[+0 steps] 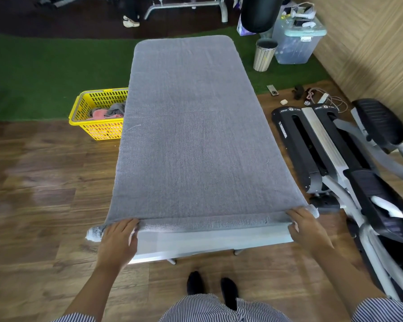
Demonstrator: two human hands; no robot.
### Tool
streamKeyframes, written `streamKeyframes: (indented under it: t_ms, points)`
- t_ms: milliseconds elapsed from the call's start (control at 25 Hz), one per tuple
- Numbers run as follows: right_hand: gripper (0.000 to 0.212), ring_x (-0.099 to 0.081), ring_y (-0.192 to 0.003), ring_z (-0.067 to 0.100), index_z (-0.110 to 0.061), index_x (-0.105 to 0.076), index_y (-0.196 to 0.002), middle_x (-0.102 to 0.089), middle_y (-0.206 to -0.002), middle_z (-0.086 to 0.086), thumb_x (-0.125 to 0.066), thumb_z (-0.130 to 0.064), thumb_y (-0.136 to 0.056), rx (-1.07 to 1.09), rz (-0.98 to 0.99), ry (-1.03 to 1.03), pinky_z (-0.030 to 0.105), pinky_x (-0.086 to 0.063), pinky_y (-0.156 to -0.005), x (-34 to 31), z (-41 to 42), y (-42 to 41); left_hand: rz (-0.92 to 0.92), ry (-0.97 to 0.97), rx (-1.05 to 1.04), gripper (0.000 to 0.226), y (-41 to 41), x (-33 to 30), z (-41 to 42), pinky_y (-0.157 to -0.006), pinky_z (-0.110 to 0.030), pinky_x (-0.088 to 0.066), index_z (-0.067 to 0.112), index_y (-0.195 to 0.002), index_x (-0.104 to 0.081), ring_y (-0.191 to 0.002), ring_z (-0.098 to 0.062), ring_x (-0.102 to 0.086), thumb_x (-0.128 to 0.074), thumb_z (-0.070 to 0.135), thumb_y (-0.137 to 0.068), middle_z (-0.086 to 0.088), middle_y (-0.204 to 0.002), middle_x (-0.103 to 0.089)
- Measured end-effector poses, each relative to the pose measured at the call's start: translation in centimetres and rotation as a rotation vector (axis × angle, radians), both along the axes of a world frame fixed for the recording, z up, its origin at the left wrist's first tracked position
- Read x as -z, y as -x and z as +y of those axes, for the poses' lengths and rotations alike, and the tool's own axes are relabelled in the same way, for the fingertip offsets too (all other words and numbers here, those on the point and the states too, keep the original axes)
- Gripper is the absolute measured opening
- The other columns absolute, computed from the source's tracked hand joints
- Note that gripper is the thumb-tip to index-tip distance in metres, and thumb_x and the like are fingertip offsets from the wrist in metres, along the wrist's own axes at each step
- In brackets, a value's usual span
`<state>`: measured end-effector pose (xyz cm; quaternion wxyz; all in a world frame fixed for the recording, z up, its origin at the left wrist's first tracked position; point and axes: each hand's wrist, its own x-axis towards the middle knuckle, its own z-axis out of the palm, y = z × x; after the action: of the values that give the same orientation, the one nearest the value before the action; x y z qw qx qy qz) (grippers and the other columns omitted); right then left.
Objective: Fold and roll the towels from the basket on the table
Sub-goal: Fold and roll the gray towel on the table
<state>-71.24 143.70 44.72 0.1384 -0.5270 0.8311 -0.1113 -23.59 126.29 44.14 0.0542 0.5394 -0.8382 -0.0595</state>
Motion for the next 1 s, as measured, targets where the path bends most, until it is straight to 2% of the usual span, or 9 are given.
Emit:
streamKeyframes:
  t_ms: [120, 200, 320, 400, 520, 600, 720, 840, 1000]
  points:
    - [0.043, -0.057, -0.101, 0.034, -0.002, -0.065, -0.107, -0.063, -0.106, 0.012, -0.061, 0.015, -0.067, 0.011, 0.001, -0.041, 0.044, -0.05, -0.087, -0.6, -0.5, -0.1, -0.023, 0.037, 0.02, 0.039, -0.1, 0.2, -0.2, -0.075, -0.05, -0.053, 0.007, -0.105, -0.07, -0.085, -0.032, -0.067, -0.063, -0.003, -0.068, -0.007, -0.097, -0.07]
    - [0.033, -0.06, -0.085, 0.034, -0.004, -0.069, -0.092, -0.067, -0.09, 0.011, -0.065, 0.012, -0.063, 0.0, 0.026, -0.058, 0.043, -0.05, -0.079, -0.8, -0.4, 0.2, -0.074, 0.021, 0.059, 0.065, -0.1, 0.1, 0.3, -0.067, -0.05, -0.053, 0.007, -0.099, -0.071, -0.074, -0.032, -0.066, -0.068, -0.023, -0.041, -0.006, -0.085, -0.069]
    - [0.013, -0.058, -0.069, 0.03, -0.008, -0.069, -0.076, -0.063, -0.071, 0.004, -0.062, -0.004, -0.066, -0.006, 0.059, -0.065, 0.039, -0.047, -0.072, -0.9, -0.2, 0.8, -0.077, -0.028, 0.089, 0.081, -0.9, 0.4, 0.5, -0.06, -0.046, -0.053, 0.013, -0.098, -0.066, -0.067, -0.029, -0.066, -0.071, -0.026, -0.027, -0.002, -0.078, -0.066]
    - [0.014, -0.052, -0.063, 0.024, -0.009, -0.067, -0.071, -0.055, -0.065, -0.001, -0.053, -0.01, -0.065, -0.036, 0.051, -0.048, 0.031, -0.044, -0.065, -0.7, -0.1, 1.0, -0.072, 0.014, 0.112, 0.076, -1.5, 0.7, 0.7, -0.063, -0.046, -0.052, 0.016, -0.102, -0.059, -0.069, -0.029, -0.066, -0.071, -0.021, -0.037, -0.002, -0.083, -0.067]
    - [0.023, -0.055, -0.087, 0.028, -0.004, -0.066, -0.092, -0.059, -0.091, 0.006, -0.06, 0.004, -0.072, -0.028, 0.008, -0.048, 0.033, -0.044, -0.075, -1.1, -0.2, 0.5, -0.06, 0.123, 0.016, 0.024, -1.1, -0.2, 1.1, -0.08, -0.048, -0.046, 0.012, -0.101, -0.062, -0.08, -0.031, -0.065, -0.049, 0.009, -0.08, -0.006, -0.093, -0.067]
    - [0.032, -0.053, -0.095, 0.029, -0.002, -0.062, -0.099, -0.056, -0.103, 0.009, -0.063, 0.012, -0.071, -0.004, 0.004, 0.005, 0.038, -0.047, -0.08, -1.2, -0.2, 0.3, -0.047, 0.131, -0.047, 0.037, -0.6, -0.4, 1.4, -0.083, -0.045, -0.043, 0.011, -0.092, -0.069, -0.081, -0.029, -0.064, -0.036, 0.028, -0.095, -0.004, -0.089, -0.068]
    - [0.037, -0.06, -0.094, 0.032, -0.002, -0.067, -0.098, -0.062, -0.097, 0.01, -0.068, 0.015, -0.065, -0.05, 0.032, 0.062, 0.032, -0.047, -0.084, -0.7, 0.4, 0.7, 0.022, 0.115, -0.055, 0.041, -1.0, -0.1, 1.5, -0.086, -0.041, -0.043, 0.011, -0.095, -0.071, -0.089, -0.025, -0.061, -0.04, 0.036, -0.088, -0.002, -0.094, -0.068]
    - [0.041, -0.052, -0.105, 0.023, -0.001, -0.065, -0.109, -0.061, -0.109, 0.008, -0.062, 0.014, -0.071, 0.035, -0.056, 0.031, 0.028, -0.038, -0.09, -1.1, 0.5, 0.8, 0.014, 0.085, -0.001, 0.047, -1.8, 0.2, 0.9, -0.088, -0.043, -0.045, 0.01, -0.102, -0.07, -0.093, -0.025, -0.059, -0.039, 0.029, -0.072, -0.002, -0.098, -0.067]
    - [0.035, -0.061, -0.083, 0.03, 0.001, -0.071, -0.092, -0.068, -0.086, 0.009, -0.064, 0.02, -0.063, -0.022, -0.039, 0.026, 0.031, -0.04, -0.08, -0.9, -0.3, 1.5, -0.006, 0.088, 0.009, 0.045, -1.6, -0.8, -0.1, -0.074, -0.05, -0.052, 0.009, -0.094, -0.073, -0.075, -0.032, -0.065, -0.034, 0.021, -0.076, -0.005, -0.085, -0.07]
